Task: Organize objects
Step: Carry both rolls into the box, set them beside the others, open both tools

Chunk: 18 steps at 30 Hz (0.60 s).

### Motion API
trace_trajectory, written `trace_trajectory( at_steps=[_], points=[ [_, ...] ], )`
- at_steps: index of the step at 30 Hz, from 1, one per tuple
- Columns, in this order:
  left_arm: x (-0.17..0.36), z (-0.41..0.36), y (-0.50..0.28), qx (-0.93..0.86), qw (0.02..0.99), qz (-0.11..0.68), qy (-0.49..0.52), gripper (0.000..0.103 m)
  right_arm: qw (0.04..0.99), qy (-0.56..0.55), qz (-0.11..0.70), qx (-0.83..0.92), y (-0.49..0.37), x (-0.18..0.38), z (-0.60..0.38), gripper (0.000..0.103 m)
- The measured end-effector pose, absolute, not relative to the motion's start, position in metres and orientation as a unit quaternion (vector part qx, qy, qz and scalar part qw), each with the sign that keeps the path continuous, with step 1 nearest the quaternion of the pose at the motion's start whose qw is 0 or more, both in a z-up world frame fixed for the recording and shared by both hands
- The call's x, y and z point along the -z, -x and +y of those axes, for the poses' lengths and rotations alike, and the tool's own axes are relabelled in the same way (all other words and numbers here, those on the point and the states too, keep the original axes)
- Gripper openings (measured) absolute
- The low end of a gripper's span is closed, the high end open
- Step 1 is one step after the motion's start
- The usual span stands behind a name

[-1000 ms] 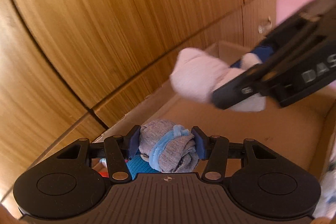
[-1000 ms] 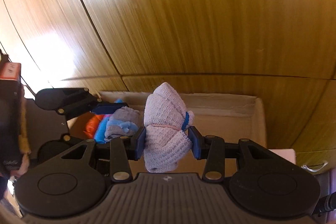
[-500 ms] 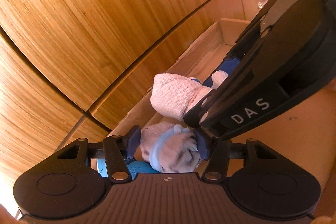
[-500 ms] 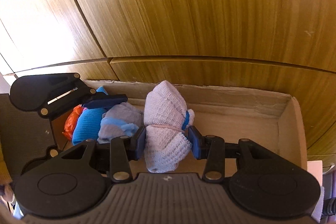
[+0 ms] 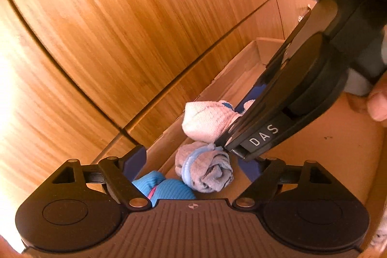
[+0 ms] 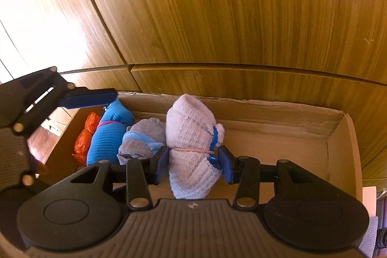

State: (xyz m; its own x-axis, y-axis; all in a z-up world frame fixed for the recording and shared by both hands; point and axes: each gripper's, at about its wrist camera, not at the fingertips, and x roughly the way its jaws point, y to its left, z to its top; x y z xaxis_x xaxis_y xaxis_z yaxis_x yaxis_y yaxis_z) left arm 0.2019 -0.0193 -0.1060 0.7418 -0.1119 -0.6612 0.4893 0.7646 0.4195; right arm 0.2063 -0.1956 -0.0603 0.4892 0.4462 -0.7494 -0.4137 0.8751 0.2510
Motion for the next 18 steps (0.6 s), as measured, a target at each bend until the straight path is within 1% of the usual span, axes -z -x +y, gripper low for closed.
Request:
trace_trajectory(
  at_steps=[7,9,13,18],
  points=[
    [0.083,-0.016,-0.212,0.158,0.892,0.327,-0.269,0.087,0.863,-0.014,0.442,-0.244,-0.200,0.054,-0.193,0.042],
    [0.073,-0.038,-0.195,0.156,0.895,0.327,-0.259,0.088,0.864,-0.012,0.442,-0.241,-0.198,0.051,-0.193,0.042],
    [0.061,-0.037,-0.199,0.152,0.901,0.332,-0.234,0.088,0.869,-0.012,0.435,-0.237,-0.199,0.045,-0.186,0.043],
    [0.044,-0.025,-0.190,0.123,0.909,0.353,-0.185,0.089,0.873,-0.012,0.426,-0.236,-0.191,0.024,-0.190,0.050]
  ],
)
